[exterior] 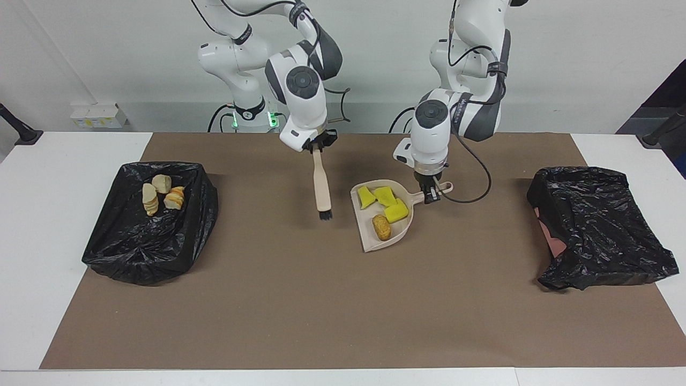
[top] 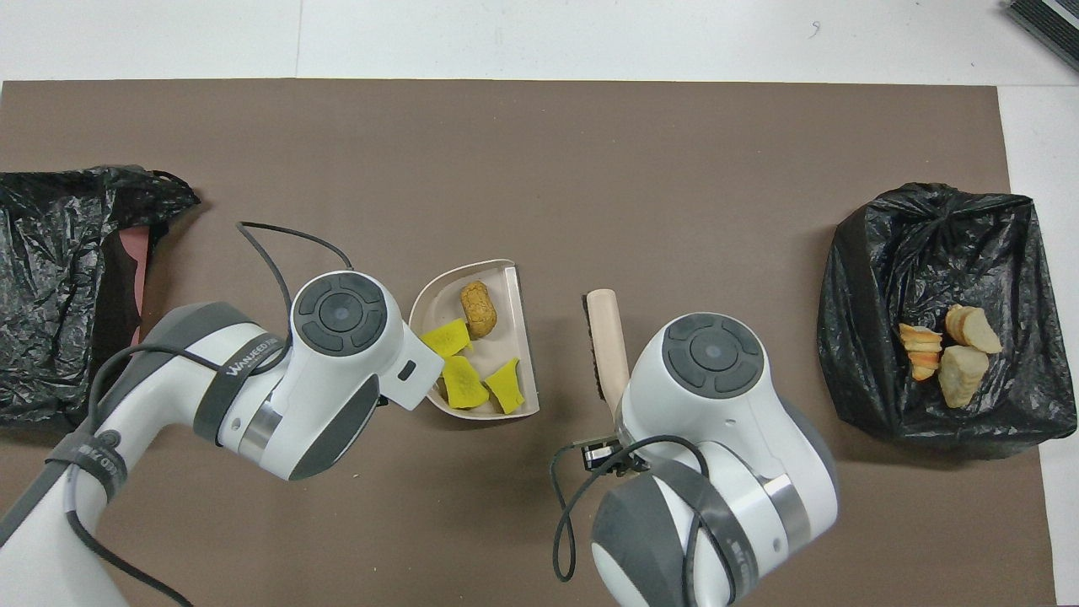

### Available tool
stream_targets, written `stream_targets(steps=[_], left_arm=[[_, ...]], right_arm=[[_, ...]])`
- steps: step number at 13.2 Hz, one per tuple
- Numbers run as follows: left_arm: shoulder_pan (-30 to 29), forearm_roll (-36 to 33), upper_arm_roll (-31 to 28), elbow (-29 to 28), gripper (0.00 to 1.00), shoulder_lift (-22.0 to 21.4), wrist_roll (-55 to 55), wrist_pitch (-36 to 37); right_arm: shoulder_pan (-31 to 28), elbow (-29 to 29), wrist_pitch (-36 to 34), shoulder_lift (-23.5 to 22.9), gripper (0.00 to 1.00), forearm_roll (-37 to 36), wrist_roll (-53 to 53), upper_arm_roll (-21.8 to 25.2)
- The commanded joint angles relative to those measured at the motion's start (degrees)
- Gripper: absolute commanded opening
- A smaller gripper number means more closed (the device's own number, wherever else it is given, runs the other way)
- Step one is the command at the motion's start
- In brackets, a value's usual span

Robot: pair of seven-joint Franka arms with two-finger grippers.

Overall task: Sweep and dump trash in bin
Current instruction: 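Carry the dustpan with the left gripper while the right gripper drops the brush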

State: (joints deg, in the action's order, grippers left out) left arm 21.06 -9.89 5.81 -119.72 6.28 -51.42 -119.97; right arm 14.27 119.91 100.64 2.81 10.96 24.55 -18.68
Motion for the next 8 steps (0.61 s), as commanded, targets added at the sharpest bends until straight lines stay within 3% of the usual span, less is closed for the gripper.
stream_targets(steps=[1, 4, 8], left_arm=[[-6.61, 2.15, 0.17, -0.96, 0.0, -3.72, -9.88, 0.43], [-16.62, 6.88, -0.18, 1.67, 0.0, -7.85, -27.0, 5.69], [-29.72, 8.3, -0.53, 8.53, 0.0, -7.78, -46.62, 11.6]], right_arm=[[4.7, 3.56, -0.44, 5.09, 0.0, 3.77, 8.99, -0.83], [9.35, 9.35, 6.02, 6.25, 0.0, 8.2, 11.47, -0.84], [15.07, 11.66, 13.17, 1.25, 0.0, 9.87, 12.97, -0.92]])
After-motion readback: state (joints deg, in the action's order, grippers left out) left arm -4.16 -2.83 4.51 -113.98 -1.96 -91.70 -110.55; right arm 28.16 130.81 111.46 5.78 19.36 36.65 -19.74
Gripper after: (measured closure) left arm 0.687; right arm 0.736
